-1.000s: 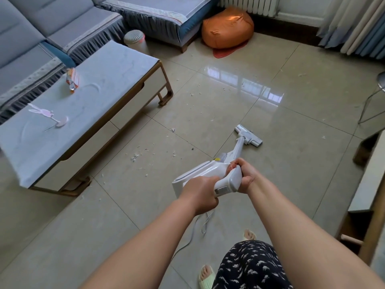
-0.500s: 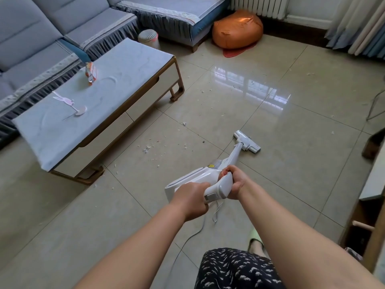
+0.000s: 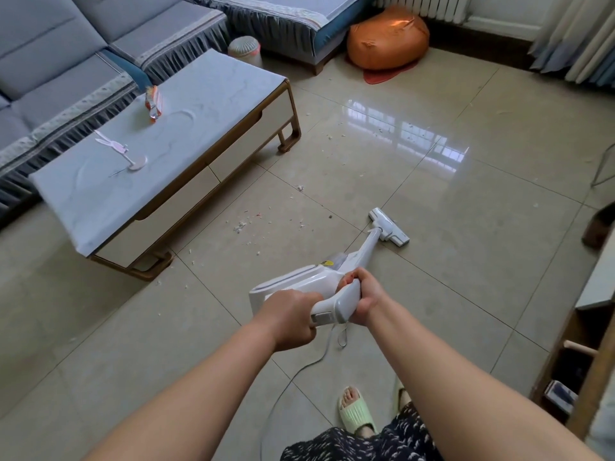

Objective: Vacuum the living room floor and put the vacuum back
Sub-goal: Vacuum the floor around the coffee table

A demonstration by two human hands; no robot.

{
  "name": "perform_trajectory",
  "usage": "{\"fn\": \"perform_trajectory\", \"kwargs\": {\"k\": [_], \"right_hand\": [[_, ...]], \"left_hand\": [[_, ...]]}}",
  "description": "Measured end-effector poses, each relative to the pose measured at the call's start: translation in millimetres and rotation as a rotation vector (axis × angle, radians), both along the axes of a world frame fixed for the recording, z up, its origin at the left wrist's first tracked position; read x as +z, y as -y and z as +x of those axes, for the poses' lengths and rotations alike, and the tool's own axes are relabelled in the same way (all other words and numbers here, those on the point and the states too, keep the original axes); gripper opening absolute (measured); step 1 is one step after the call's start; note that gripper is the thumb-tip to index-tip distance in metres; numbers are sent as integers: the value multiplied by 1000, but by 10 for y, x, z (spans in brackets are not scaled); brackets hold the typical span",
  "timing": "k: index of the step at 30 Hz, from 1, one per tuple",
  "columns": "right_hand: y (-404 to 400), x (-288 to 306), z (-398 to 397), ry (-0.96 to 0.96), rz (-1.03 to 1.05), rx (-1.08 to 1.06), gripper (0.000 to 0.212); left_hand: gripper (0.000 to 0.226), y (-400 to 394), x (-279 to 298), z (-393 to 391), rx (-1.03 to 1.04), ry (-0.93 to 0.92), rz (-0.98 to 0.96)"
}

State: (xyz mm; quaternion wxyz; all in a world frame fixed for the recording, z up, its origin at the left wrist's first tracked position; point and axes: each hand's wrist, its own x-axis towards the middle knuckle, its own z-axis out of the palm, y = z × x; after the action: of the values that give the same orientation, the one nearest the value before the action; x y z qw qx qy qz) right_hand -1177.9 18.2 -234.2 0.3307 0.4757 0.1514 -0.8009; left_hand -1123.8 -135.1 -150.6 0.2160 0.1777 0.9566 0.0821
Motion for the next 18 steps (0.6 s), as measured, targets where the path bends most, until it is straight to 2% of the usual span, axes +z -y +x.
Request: {"fn": "perform_trajectory", "kwargs": {"k": [6,18], "right_hand": [[-519,-95,-137,-20,-4,-54,22],[-1412,-129,-849,-52,-9,-98,21]], "left_hand": [[28,-529,-121,-104,-5,-6,49],[31,-1417,-95,-827,-7,-9,88]]}}
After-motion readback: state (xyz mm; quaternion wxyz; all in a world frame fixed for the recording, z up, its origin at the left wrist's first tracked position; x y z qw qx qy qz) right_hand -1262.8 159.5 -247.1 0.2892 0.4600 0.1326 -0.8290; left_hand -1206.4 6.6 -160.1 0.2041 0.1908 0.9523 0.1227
